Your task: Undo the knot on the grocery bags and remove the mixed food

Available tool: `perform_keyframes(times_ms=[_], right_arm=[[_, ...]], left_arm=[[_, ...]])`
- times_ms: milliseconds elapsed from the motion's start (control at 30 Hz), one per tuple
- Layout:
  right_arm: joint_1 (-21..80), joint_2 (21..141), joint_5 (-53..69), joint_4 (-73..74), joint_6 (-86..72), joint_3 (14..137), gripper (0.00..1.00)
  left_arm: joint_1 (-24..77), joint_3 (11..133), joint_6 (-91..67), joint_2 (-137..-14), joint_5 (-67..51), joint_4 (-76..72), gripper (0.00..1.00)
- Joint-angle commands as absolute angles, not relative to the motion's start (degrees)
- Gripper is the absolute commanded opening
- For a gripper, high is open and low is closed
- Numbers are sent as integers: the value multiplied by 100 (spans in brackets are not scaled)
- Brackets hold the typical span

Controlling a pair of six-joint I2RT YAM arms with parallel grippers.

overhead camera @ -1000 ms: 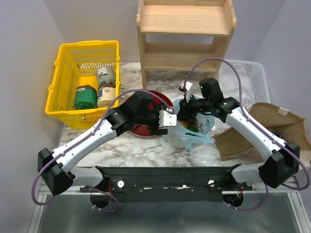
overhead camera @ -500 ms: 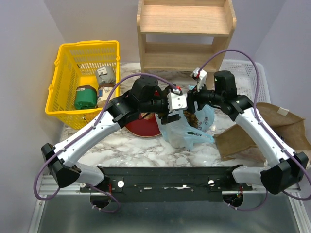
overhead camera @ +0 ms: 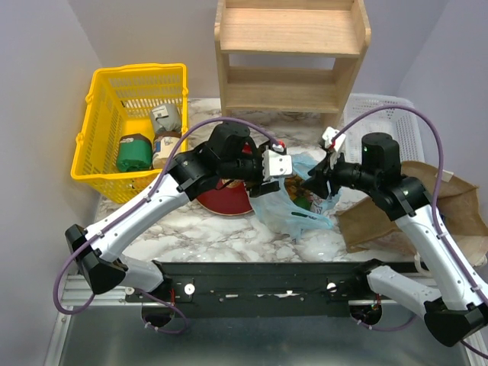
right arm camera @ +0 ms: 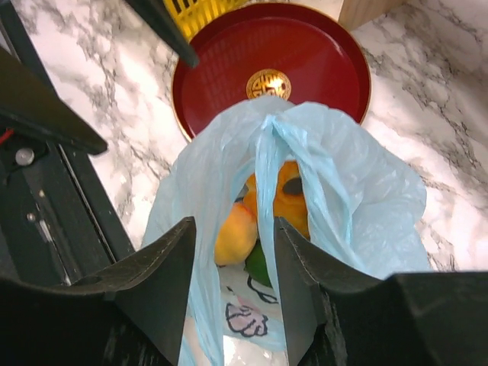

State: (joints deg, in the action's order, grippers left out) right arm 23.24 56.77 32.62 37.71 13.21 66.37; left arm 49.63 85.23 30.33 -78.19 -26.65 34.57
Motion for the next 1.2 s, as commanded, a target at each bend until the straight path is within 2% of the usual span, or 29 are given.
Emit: perform_keyframes(times_ms=[0,100,233,333,467,667,767,867,1067,1167], right_arm=[[2294,5537,2990,4298,1907,6285,52],[2303,5511,2630,4184,1864,5978,45],[2242,5484,2373,3920,1662,5459,43],[2101,5695,2163,3692,1398,5292,40],[1723,6090,2056,3306,906,5379,37],[1643,6188,2689,3006,607,5275,38],[1644,6004,2515,2901,580,4932,38],[1644,5819,2303,2962,668,4588,40],[1775,5845,2433,3294,1203,5061,39],[2424,5775,2549,3515,1958,5300,40]], left_arm=[[4975,8559,3313,-7979,-2970,3761,75],[4975,9076,3173,-8541,-3374,3980,73],[4975,9527,2690,-9350,-3980,4000,66],[5001,9623,2391,-9711,-4332,3674,70],[5054,10072,2566,-10317,-4334,4200,73],[5080,9081,3573,-9758,-3701,4649,70],[5045,8641,4348,-9590,-3227,5369,61],[4861,8219,4377,-9353,-3094,5581,58],[4808,7577,3666,-9062,-3120,5177,58],[4764,7366,3376,-8913,-3077,4914,59]])
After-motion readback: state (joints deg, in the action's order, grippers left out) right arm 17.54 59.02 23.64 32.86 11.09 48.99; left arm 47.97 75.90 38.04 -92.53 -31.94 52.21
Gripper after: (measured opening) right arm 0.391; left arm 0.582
